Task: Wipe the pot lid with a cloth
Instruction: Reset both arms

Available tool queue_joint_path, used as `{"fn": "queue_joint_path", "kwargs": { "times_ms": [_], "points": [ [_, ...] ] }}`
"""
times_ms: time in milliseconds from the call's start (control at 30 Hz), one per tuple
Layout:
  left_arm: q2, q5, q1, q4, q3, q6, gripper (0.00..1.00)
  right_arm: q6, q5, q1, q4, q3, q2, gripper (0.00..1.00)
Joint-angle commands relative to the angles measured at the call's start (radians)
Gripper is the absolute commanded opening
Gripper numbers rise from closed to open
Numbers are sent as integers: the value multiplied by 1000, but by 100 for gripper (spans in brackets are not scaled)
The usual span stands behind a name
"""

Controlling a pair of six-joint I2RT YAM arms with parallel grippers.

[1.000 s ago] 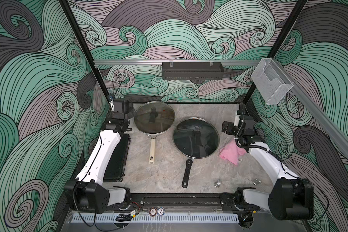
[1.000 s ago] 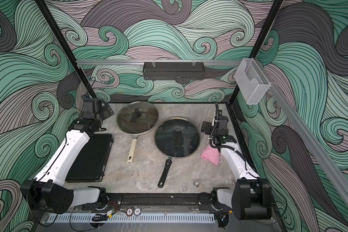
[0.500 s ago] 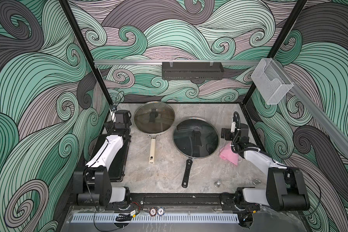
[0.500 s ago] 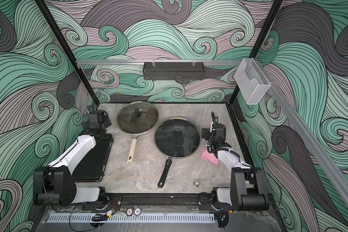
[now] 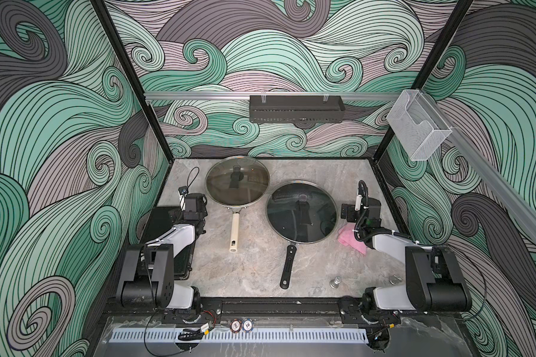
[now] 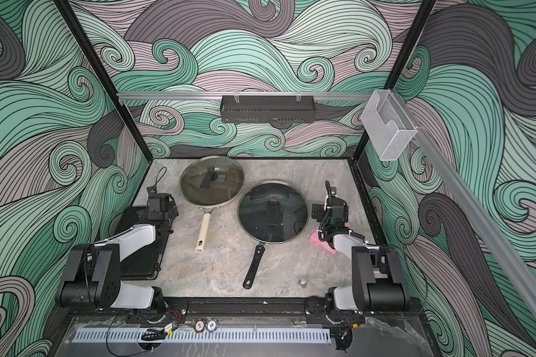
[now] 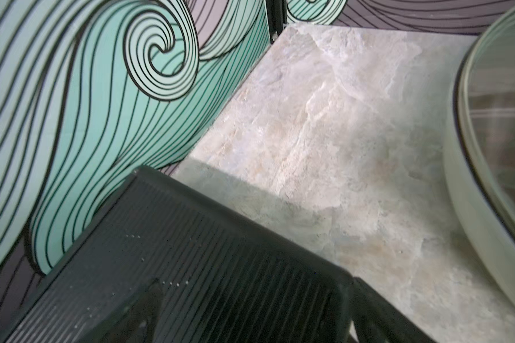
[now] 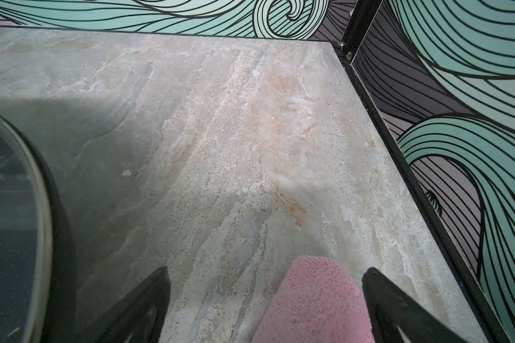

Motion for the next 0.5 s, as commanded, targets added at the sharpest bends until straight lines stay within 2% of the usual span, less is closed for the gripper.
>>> {"fn": "queue_joint_path", "kwargs": {
  "times_ms": [0,67,167,300,467],
  "points": [
    [-8,81,-5,212,-38,40,99,-25,-47,-4,65,3,3,99],
    [-4,121,-4,303,-83,52,99,-20,-71,-4,80,-8,-4,99],
    [0,134,-4,301,-76,56,99,9,-107,-5,139,-31,-8,99],
    [77,201,-6,360,-80,88,98,22,-137,2,159,-11,24,99],
    [88,213,-4,412,-106,87,99,16,-125,18,303,-56,83,99]
  ]
}}
